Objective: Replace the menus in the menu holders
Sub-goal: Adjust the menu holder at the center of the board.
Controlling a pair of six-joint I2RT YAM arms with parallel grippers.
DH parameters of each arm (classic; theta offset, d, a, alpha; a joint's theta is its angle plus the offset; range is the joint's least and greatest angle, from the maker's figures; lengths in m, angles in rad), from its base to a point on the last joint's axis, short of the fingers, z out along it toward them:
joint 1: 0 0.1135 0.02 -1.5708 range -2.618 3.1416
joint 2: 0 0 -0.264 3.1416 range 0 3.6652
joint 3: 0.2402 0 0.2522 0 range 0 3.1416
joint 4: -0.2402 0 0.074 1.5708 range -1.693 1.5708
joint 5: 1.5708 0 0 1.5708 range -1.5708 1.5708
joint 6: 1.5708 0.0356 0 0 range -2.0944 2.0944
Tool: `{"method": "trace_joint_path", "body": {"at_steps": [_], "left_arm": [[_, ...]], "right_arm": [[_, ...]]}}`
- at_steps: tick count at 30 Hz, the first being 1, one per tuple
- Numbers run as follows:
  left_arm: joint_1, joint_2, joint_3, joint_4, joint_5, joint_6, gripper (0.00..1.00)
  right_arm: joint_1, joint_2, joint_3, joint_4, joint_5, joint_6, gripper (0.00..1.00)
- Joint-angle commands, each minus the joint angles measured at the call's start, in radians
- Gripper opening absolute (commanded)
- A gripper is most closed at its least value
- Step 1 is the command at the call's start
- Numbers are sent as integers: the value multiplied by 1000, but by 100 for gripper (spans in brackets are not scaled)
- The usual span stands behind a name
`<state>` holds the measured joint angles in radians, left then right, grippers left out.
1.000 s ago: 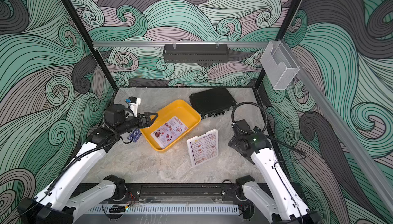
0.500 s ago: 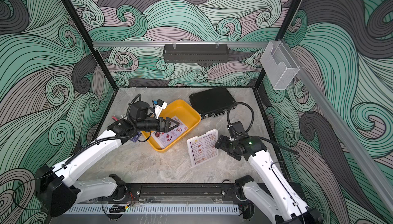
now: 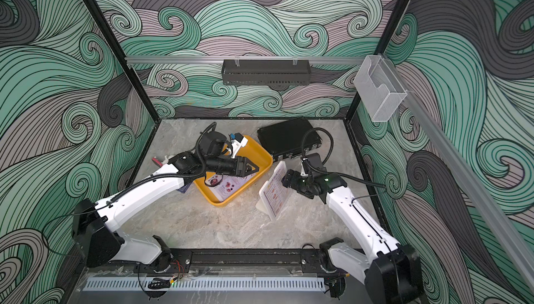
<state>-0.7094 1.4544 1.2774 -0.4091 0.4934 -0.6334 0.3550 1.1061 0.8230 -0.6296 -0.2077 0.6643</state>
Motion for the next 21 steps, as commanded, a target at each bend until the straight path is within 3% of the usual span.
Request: {"method": "trace_joint_path", "body": {"at_steps": [1,8,11,21], "left_arm": [[-11,60,94,-87,-30,-145,39],[-93,123,191,-165,-130,-227,33],[-130,165,272,-257,-189,-202,33],[-198,271,403,-356,-232,-109,35]], "right_arm": [[-3,-39,27,21,10,-61,86],[-5,-191,-18,-140,75,-86,82],[-5,-232,-38,-168,69,-78,81],[-5,-246,-44,-173,37,-99,77]]}}
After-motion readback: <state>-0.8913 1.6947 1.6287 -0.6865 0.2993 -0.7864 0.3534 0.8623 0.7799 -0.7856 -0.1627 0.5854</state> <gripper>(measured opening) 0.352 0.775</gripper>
